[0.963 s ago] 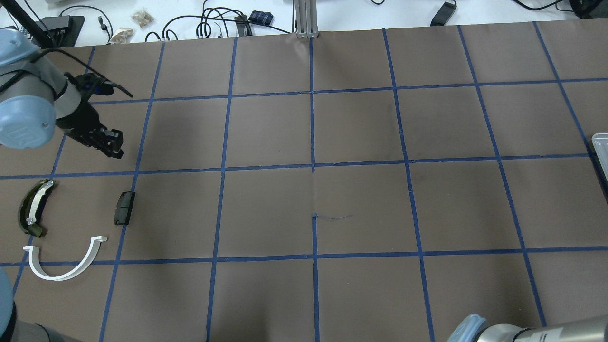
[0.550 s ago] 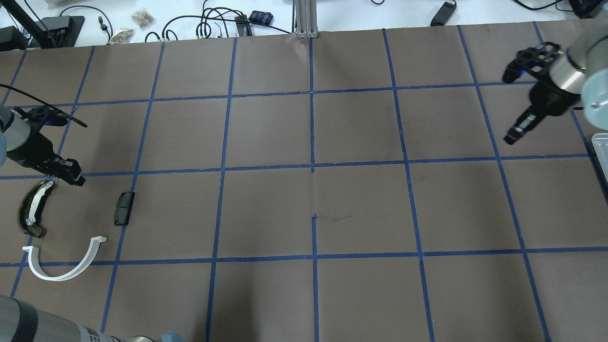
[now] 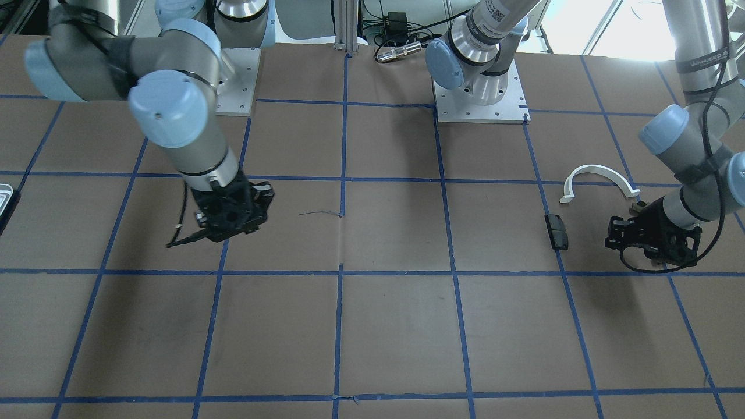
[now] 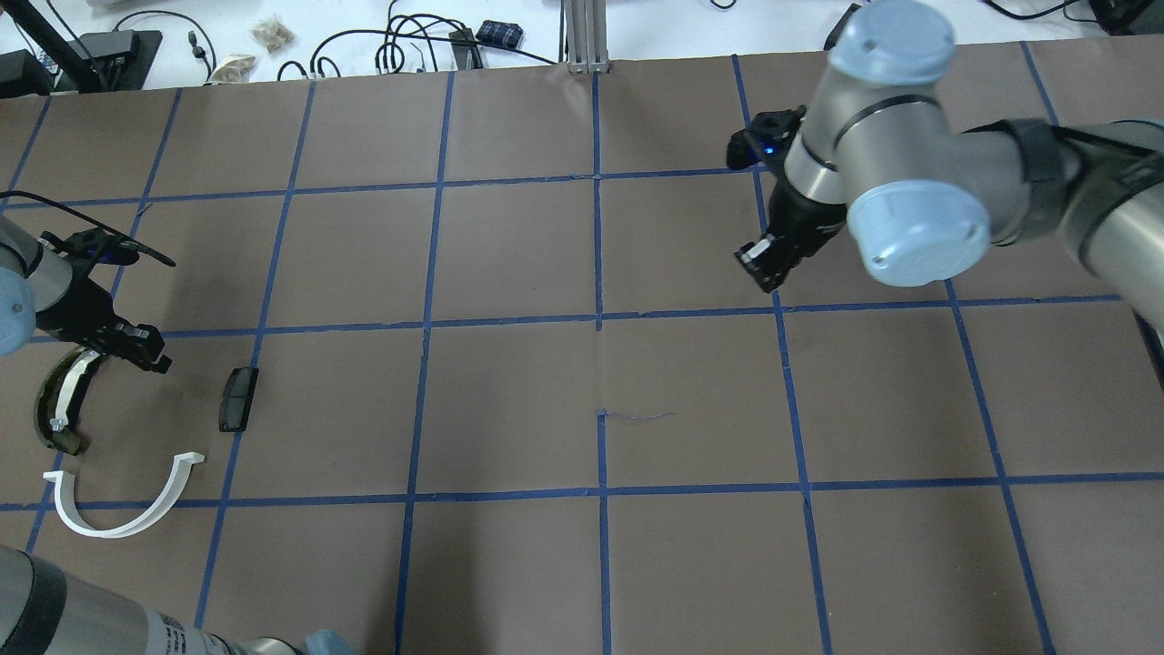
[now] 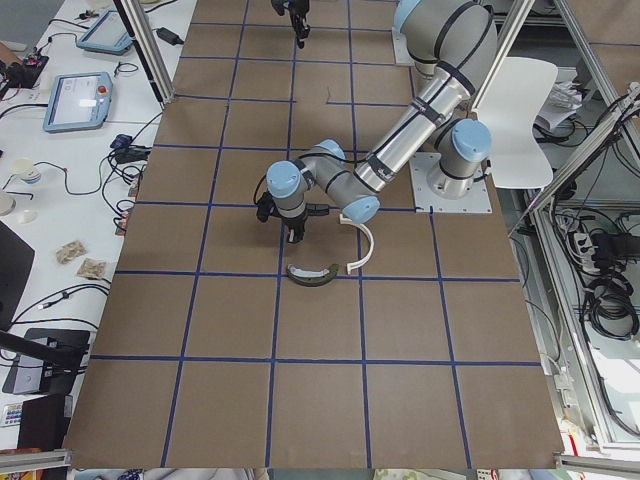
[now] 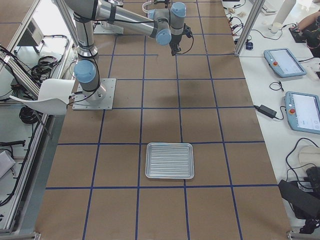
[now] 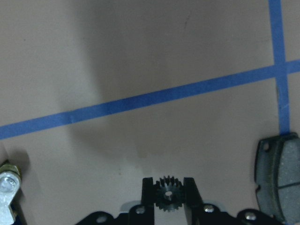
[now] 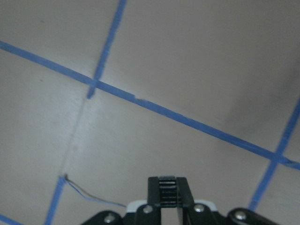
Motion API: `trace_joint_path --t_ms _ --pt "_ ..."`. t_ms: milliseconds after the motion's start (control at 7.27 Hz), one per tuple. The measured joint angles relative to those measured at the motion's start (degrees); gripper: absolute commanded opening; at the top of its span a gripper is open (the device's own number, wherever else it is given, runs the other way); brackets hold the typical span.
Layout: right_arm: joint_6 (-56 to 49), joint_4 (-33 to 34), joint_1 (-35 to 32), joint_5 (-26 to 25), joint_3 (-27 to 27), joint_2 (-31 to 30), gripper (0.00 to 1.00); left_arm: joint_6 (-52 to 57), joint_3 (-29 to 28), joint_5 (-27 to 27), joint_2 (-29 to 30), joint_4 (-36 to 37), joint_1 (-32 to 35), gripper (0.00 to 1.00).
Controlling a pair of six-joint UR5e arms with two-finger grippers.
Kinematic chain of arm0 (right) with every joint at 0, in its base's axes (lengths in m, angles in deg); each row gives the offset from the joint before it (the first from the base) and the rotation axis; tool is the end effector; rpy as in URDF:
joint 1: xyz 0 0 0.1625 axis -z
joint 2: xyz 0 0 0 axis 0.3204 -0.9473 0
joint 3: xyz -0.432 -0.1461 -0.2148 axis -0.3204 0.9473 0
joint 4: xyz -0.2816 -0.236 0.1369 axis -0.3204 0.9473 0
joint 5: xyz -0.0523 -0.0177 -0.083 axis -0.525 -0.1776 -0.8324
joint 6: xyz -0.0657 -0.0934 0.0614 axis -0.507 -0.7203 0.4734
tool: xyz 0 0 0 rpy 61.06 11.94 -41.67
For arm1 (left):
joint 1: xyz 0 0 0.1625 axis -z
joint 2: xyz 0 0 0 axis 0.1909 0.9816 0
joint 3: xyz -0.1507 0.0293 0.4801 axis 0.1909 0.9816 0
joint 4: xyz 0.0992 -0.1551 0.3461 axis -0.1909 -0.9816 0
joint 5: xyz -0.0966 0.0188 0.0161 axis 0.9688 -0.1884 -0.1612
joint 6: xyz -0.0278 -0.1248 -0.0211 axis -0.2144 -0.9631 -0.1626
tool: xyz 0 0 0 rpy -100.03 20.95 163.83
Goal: Place bearing gear from tray to pile
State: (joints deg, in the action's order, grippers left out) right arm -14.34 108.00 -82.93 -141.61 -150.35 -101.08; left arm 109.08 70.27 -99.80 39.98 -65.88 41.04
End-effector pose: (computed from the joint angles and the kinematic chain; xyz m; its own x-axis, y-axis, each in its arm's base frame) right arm 0.2580 -0.5138 0.3567 -0.9286 -0.3528 -0.1151 -0.3480 0.9356 -0.0600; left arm 0.2390 -0.5221 0.2517 -0.9771 0.2017 0.0683 0.2061 0.9764 0.0651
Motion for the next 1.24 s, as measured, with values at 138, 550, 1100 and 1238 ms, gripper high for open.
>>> trace_joint_path --t_ms 138,550,1100,1238 --pt "7.42 5.05 -4.57 1.06 0.04 2.82 0.14 -0.40 0.01 -0.03 -0.65 0.82 0.41 0.73" --pt "9.85 11.76 -8.87 1.03 0.05 7.64 1.00 -6.03 -3.69 -0.24 -4.33 -3.89 6.76 0.73" --pt "9.49 7.30 -5.62 -2.73 1.99 3.92 1.00 -22.43 -11.24 0.27 -4.22 -10.90 20.87 0.73" --pt "9.20 2.80 -2.74 -5.38 3.76 0.23 1.00 -29.34 -11.64 0.36 -4.37 -11.03 25.33 0.73"
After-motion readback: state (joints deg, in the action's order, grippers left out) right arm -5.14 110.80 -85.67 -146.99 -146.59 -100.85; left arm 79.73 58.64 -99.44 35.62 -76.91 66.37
